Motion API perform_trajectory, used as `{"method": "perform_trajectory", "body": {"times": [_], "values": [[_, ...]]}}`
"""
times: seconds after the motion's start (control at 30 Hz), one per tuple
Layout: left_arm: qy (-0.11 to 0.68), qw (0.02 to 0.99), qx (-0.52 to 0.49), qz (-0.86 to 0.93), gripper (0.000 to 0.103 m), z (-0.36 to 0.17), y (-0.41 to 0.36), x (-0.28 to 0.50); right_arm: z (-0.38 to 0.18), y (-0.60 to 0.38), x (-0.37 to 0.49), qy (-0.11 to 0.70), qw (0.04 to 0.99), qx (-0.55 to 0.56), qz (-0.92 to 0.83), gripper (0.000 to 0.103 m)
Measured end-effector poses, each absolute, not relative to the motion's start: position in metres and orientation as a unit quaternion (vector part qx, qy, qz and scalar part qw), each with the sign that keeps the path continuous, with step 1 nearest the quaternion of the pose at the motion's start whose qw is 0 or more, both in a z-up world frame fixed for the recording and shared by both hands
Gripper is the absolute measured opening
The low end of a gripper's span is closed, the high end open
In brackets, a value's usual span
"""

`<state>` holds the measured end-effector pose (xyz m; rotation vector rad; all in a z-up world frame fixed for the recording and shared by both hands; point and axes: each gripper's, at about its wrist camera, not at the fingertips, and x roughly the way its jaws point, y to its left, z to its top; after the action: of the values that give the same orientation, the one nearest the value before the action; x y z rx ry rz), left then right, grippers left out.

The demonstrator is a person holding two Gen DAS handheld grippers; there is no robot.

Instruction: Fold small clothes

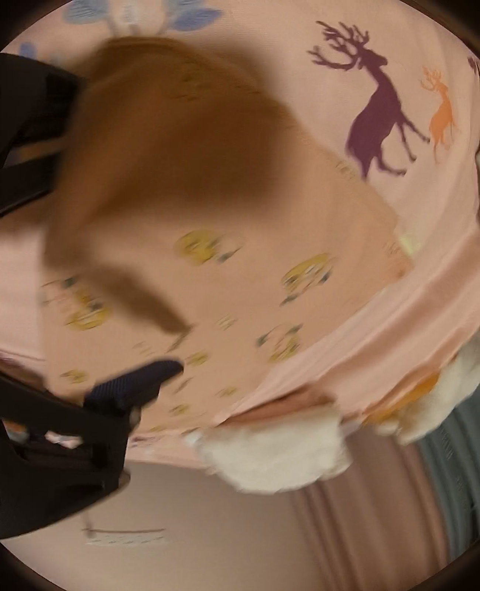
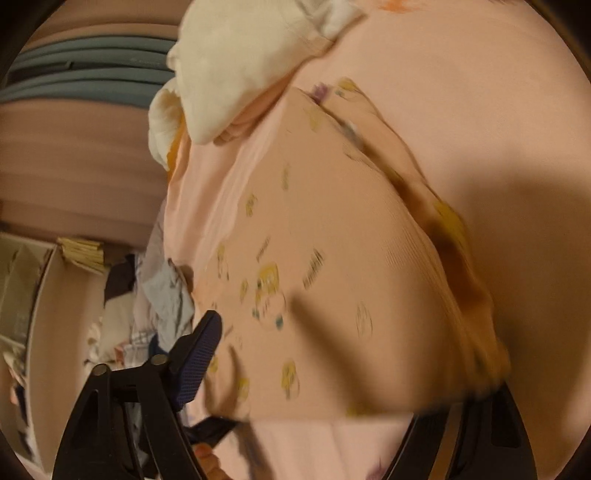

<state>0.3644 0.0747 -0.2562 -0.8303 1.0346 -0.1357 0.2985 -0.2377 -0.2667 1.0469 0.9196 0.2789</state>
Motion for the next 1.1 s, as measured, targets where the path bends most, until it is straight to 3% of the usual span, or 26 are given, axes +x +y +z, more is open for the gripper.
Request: {"method": "perform_trajectory", "body": {"times": [0.03, 0.07, 0.1, 0.3, 0.5, 0.6, 0.63, 0.7, 0.8, 0.97, 1.1], "values": [[0.487, 0.786, -0.378, -0.047, 0.038, -0.257, 0.078, 0.367, -0.265, -0.235, 0.302, 0.422, 0.774, 0.456, 0.123, 0.057], [0.499, 0.795, -0.343, -0.034, 0.022, -0.256, 0.074, 0.372, -0.265, -0.234, 0.304, 0.429, 0.789, 0.427, 0.108, 0.028], [0.501, 0.801, -0.325, -0.035, 0.016, -0.255, 0.073, 0.372, -0.268, -0.235, 0.304, 0.436, 0.797, 0.407, 0.092, 0.010], [0.473, 0.839, -0.268, -0.022, 0.007, -0.227, 0.071, 0.336, -0.258, -0.247, 0.290, 0.420, 0.788, 0.429, 0.138, 0.008], [0.419, 0.887, -0.193, -0.013, 0.007, -0.196, 0.091, 0.260, -0.234, -0.241, 0.238, 0.430, 0.797, 0.390, 0.165, 0.008], [0.428, 0.886, -0.174, -0.039, 0.005, -0.202, 0.086, 0.253, -0.238, -0.239, 0.212, 0.436, 0.795, 0.385, 0.173, 0.008], [0.444, 0.872, -0.199, -0.059, 0.009, -0.210, 0.088, 0.255, -0.241, -0.239, 0.209, 0.441, 0.796, 0.378, 0.169, 0.008], [0.464, 0.834, -0.284, -0.094, 0.040, -0.230, 0.096, 0.259, -0.250, -0.239, 0.210, 0.460, 0.793, 0.375, 0.137, 0.008], [0.455, 0.803, -0.371, -0.101, 0.054, -0.252, 0.104, 0.267, -0.272, -0.248, 0.209, 0.476, 0.753, 0.433, 0.133, 0.008], [0.442, 0.809, -0.380, -0.078, 0.057, -0.267, 0.108, 0.289, -0.272, -0.251, 0.209, 0.480, 0.757, 0.421, 0.138, 0.010], [0.417, 0.822, -0.383, -0.060, 0.073, -0.263, 0.107, 0.308, -0.269, -0.245, 0.214, 0.484, 0.769, 0.394, 0.136, 0.012]]}}
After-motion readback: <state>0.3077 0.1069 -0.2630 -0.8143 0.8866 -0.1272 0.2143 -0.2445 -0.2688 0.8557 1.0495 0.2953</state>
